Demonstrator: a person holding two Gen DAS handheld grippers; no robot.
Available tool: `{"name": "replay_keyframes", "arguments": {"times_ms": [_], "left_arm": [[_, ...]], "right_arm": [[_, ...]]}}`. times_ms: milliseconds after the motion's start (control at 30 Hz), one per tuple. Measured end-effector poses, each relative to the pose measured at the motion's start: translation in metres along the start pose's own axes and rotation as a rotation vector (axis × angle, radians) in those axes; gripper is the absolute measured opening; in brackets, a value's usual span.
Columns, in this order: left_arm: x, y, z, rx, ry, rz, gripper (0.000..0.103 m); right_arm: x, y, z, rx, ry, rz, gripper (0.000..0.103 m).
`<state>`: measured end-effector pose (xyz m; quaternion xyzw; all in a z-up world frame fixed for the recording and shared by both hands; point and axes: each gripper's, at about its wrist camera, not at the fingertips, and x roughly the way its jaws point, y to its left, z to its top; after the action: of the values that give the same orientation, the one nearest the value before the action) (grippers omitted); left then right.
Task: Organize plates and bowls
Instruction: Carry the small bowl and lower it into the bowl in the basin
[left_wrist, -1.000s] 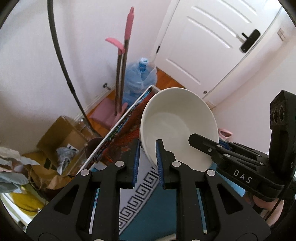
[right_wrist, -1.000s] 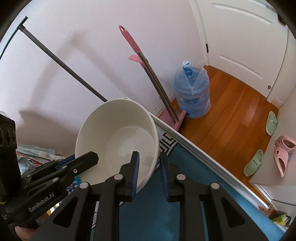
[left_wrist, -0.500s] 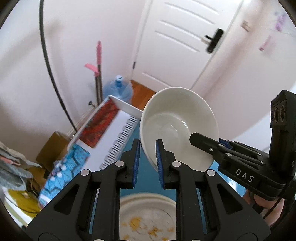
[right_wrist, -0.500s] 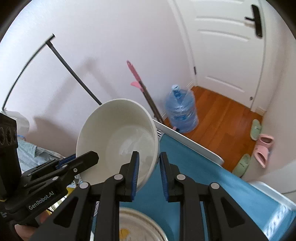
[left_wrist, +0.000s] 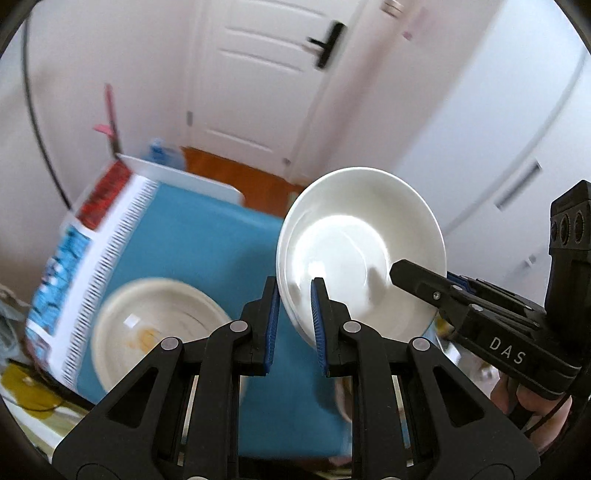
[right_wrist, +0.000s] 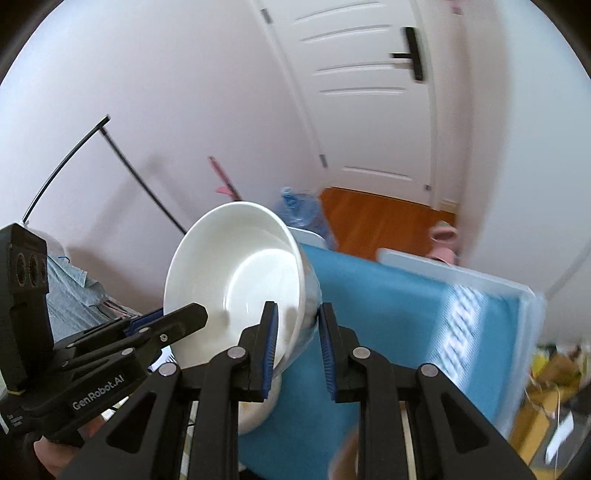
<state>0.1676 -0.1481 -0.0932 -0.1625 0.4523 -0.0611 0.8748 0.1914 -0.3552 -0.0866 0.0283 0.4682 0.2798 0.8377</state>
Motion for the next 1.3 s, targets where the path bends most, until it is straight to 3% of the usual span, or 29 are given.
{"name": "replay_keyframes", "arguments": {"times_ms": [267, 500, 833, 1300], "left_arm": [[0.033, -0.060, -0.053, 0.158, 0.179, -0.106, 0.015], [0.071, -0.083, -0.087, 0.239, 0.321, -0.135, 0.015], [0.106, -0.100, -0.096, 0.341, 0.385, -0.073, 0.015], [0.121, -0.112, -0.103, 0.471, 0.389, 0.038, 0.015]], "right_arm": [[-0.045, -0.053, -0.069, 0.180, 0.006, -0.130, 0.021], [-0.044, -0.086, -0.112, 0.294, 0.032, -0.196, 0.021], [-0.017, -0.111, -0.141, 0.350, 0.085, -0.228, 0.021], [-0.002, -0.106, -0.150, 0.253, 0.134, -0.292, 0.021]]}}
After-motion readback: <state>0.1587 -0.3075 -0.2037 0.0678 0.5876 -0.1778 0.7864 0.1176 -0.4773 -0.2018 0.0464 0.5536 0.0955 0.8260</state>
